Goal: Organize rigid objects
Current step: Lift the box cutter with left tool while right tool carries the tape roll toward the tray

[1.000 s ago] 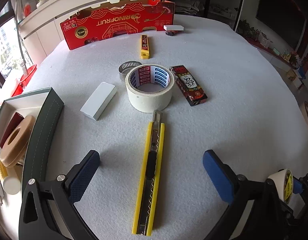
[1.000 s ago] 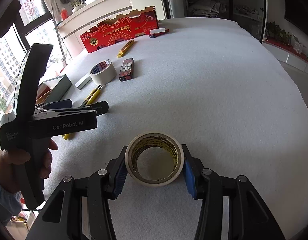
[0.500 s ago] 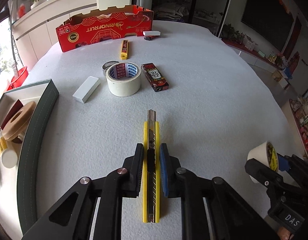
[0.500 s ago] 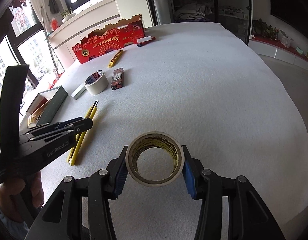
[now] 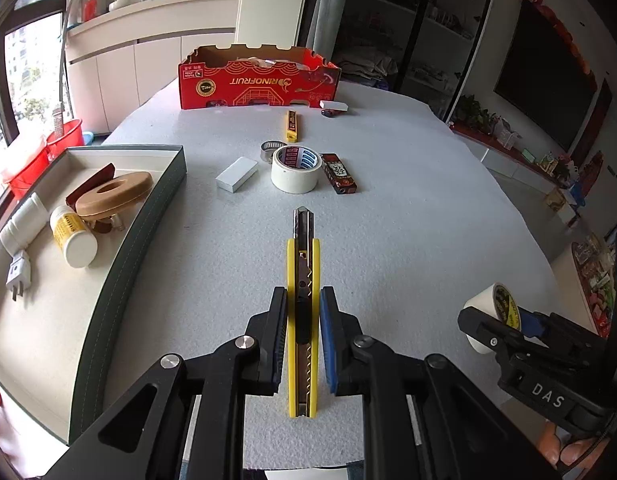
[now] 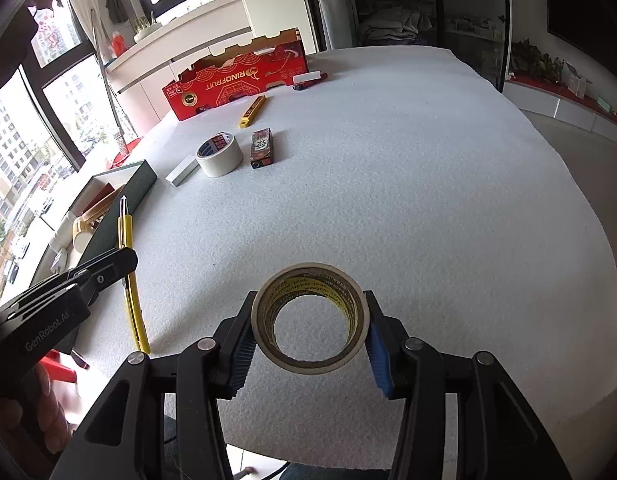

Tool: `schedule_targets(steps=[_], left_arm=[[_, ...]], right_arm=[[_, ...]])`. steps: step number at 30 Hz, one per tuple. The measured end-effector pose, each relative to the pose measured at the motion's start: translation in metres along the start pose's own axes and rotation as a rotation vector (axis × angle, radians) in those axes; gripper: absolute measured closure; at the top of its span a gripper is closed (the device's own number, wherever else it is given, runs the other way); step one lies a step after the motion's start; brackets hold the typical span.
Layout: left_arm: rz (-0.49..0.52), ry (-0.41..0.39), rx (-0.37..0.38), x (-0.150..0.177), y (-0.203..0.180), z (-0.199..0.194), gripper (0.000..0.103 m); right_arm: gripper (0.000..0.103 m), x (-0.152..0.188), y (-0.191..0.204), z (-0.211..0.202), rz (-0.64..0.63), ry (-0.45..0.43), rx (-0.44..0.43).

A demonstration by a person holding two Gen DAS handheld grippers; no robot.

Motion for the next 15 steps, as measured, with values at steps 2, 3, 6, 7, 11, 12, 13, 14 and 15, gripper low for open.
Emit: schedule_targets(steps=[2,3,6,7,11,12,13,14,15], left_arm=[[0.009,-0.021,-0.010,0.001,-0.001,-0.007,0.086],[0.008,-0.035,-0.014,0.001,0.000,-0.012,0.086],[0.003,-0.070,-0.026,0.000,0.003,-0.024,0.086],[0.002,-0.081,-0.031,0.000,0.005,-0.028,0.086],[-0.018,-0.111,-0.045,0.001,0.014,-0.042,0.086],[-0.024,-0.119,-0.053,0.001,0.017,-0.045,0.086],[-0.029,-0.128,-0.061,0.001,0.020,-0.048,0.086],[-0.034,-0.134,-0.070,0.001,0.023,-0.050,0.086],[-0.043,-0.138,-0.073,0.001,0.026,-0.051,0.086]], right_arm=[[0.053,-0.001,0.004,-0.004,-0.013,-0.008,0.000],[0.053,-0.002,0.005,-0.006,-0.013,-0.012,-0.005],[0.053,-0.002,0.013,-0.009,-0.016,-0.018,-0.018],[0.053,-0.002,0.015,-0.010,-0.021,-0.020,-0.018],[0.053,-0.001,0.026,-0.010,-0.039,-0.015,-0.022],[0.053,-0.002,0.029,-0.010,-0.040,-0.014,-0.025],[0.053,-0.002,0.031,-0.010,-0.042,-0.013,-0.028],[0.053,-0.002,0.034,-0.010,-0.045,-0.013,-0.029],[0.053,-0.002,0.036,-0.011,-0.047,-0.013,-0.029]])
Point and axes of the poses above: each gripper's, at about its wrist camera, not at the fingertips, and z roughly the way its jaws point, y to its left, x to its underside, the point moved 8 cm from there along z, roughly the way its jaws point, and after that the axes turned 10 degrees about x, right-handed, at the moved point
